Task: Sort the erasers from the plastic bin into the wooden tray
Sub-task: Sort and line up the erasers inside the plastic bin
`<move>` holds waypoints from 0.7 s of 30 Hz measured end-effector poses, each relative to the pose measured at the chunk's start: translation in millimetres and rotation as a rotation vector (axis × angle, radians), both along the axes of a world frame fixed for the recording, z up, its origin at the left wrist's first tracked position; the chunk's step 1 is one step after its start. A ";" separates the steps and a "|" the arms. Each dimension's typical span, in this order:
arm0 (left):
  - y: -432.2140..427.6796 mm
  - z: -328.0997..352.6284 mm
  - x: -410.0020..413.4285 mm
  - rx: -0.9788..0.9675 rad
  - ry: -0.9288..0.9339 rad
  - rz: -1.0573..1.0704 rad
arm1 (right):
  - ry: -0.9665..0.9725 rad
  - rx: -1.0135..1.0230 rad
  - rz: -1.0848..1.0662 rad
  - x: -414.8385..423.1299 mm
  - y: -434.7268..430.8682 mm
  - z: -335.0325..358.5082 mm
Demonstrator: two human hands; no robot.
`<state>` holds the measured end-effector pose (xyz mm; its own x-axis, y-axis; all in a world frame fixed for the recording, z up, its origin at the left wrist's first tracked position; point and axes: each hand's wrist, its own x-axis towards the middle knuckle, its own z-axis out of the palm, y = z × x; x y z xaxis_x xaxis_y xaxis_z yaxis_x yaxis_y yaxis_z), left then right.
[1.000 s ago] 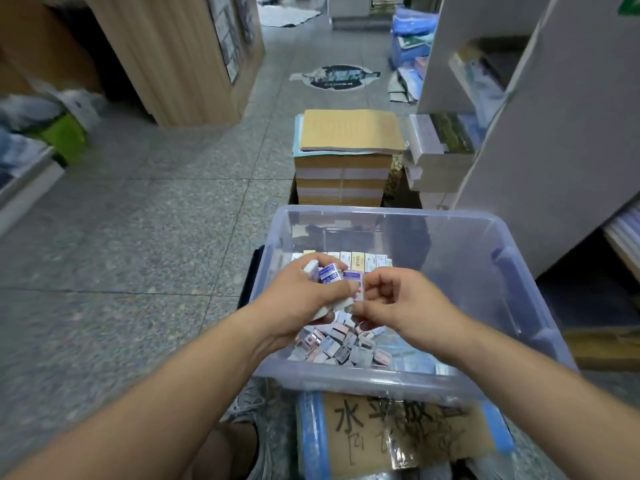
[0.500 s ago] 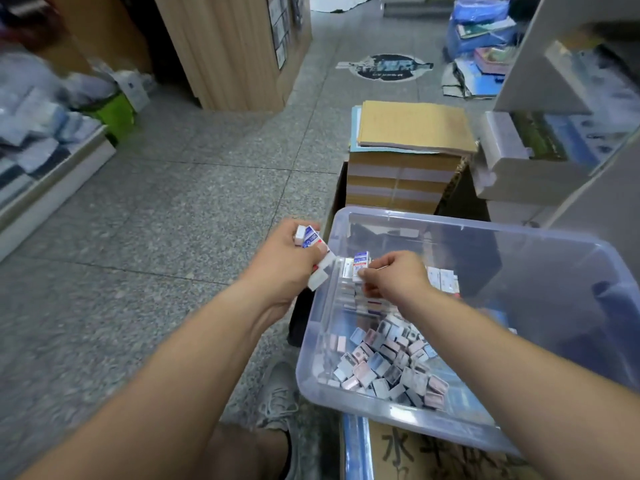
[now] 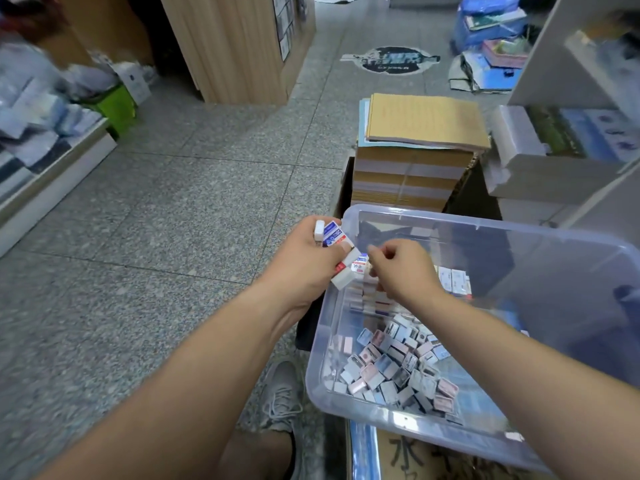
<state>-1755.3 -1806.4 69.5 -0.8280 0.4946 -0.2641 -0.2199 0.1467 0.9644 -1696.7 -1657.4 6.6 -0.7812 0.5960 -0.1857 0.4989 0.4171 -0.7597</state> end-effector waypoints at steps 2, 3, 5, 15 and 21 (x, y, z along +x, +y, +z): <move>2.3 0.3 2.1 0.027 -0.006 0.007 | 0.108 -0.306 -0.014 9.4 -8.4 26.1; 3.1 0.4 3.0 0.036 -0.007 0.004 | 0.152 -0.512 -0.012 16.7 -13.2 40.7; 4.7 1.9 5.1 0.038 0.000 -0.020 | 0.195 -0.780 0.026 33.9 -20.6 64.1; 13.1 1.4 13.2 0.034 -0.017 0.012 | 0.154 -0.794 0.076 54.3 -19.2 76.8; 6.1 9.9 -0.1 0.041 -0.060 0.131 | 0.081 -0.736 0.018 49.1 13.7 54.5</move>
<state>-1755.4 -1800.3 79.4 -0.8697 0.3948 -0.2962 -0.2916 0.0734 0.9537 -1647.6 -1643.7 61.1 -0.8179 0.3266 -0.4736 0.4271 -0.2068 -0.8802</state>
